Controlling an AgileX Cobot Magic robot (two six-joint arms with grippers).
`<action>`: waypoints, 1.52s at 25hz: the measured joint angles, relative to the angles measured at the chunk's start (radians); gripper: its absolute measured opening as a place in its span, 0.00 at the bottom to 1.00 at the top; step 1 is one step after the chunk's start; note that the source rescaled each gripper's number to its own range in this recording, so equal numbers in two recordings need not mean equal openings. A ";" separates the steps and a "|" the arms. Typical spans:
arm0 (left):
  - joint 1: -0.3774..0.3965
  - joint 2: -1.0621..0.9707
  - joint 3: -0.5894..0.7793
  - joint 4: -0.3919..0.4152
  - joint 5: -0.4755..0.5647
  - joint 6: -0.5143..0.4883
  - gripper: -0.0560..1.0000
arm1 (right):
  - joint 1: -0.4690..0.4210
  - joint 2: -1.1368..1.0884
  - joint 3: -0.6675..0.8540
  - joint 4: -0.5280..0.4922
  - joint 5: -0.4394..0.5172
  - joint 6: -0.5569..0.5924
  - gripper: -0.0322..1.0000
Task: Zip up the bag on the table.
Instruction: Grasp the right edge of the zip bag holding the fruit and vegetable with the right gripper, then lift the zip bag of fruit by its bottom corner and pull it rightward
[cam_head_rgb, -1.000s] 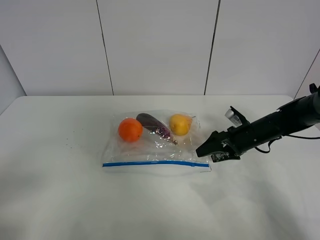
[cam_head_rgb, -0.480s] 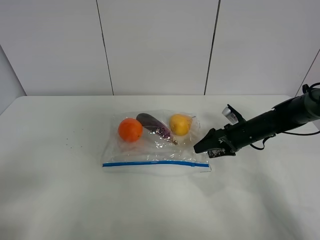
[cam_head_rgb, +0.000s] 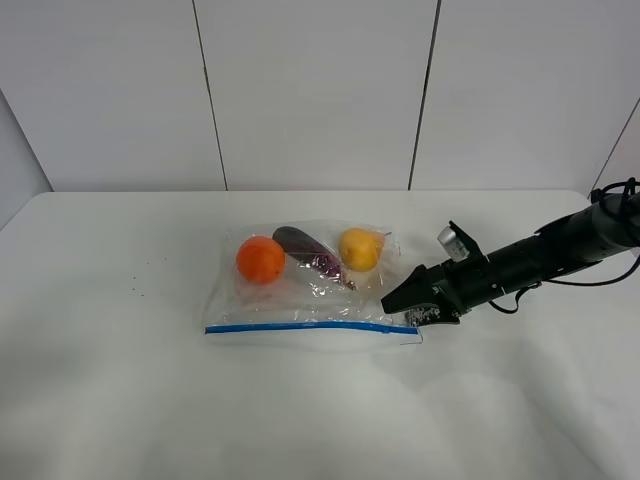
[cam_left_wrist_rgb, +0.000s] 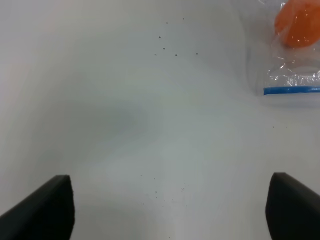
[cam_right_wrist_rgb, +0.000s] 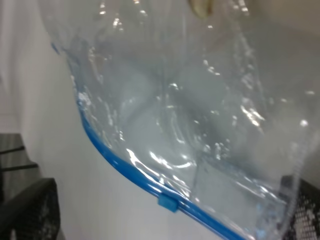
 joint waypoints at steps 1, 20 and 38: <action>0.000 0.000 0.000 0.000 0.000 0.000 0.96 | 0.000 0.003 0.000 0.006 0.007 -0.004 0.98; 0.000 0.000 0.000 0.000 0.000 0.000 0.96 | 0.000 0.011 0.000 0.001 0.016 0.008 0.43; 0.000 0.000 0.000 0.000 0.000 0.000 0.96 | 0.000 0.011 0.000 -0.002 0.076 0.009 0.04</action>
